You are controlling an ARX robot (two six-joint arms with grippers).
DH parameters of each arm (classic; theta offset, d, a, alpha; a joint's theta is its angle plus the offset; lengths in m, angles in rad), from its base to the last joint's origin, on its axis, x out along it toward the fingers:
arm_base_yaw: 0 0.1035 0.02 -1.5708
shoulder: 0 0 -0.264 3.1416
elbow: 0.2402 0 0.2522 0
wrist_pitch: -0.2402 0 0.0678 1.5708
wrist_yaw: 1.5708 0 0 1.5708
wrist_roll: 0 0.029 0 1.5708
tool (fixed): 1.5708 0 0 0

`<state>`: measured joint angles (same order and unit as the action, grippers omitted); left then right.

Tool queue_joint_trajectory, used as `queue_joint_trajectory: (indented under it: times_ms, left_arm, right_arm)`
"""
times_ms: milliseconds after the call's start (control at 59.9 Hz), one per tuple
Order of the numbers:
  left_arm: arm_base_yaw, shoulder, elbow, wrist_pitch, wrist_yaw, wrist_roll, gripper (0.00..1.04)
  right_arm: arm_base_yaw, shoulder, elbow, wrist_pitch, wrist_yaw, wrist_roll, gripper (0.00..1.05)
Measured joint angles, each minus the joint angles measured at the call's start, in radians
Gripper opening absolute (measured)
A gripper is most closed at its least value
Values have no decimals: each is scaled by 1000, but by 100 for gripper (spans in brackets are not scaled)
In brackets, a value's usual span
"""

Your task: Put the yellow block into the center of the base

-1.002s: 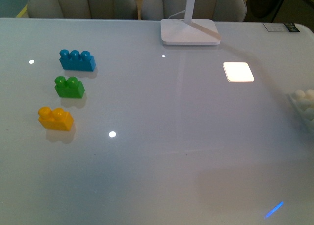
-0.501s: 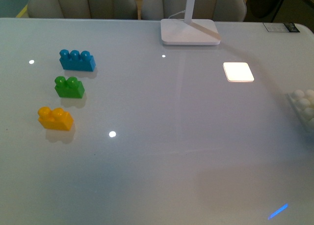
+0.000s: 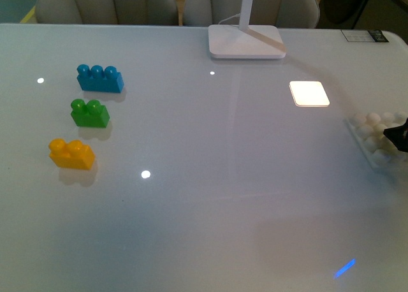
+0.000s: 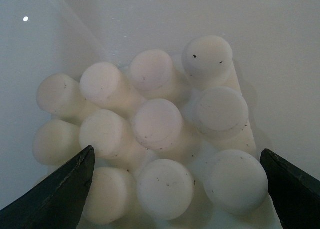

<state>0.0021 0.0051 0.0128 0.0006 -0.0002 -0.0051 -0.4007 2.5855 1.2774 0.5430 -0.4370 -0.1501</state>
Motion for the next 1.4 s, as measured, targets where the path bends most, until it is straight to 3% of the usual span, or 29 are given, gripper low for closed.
queue_joint_trajectory:
  times_ms: [334,585,802,1086,1403]
  left_arm:
    - [0,0,0,0,0,0,97]
    - [0,0,0,0,0,0,97]
    - [0,0,0,0,0,0,97]
    - [0,0,0,0,0,0,97]
    - [0,0,0,0,0,0,97]
  right_arm:
    - [233,7,10,-18,92,82,96]
    - [461,53,156,-192,173,109,96]
    - [545,70,241,-309,239,163,96]
    - [653,71,246,-332,312,272,96]
    - [798,106,356,-455,378,407,96]
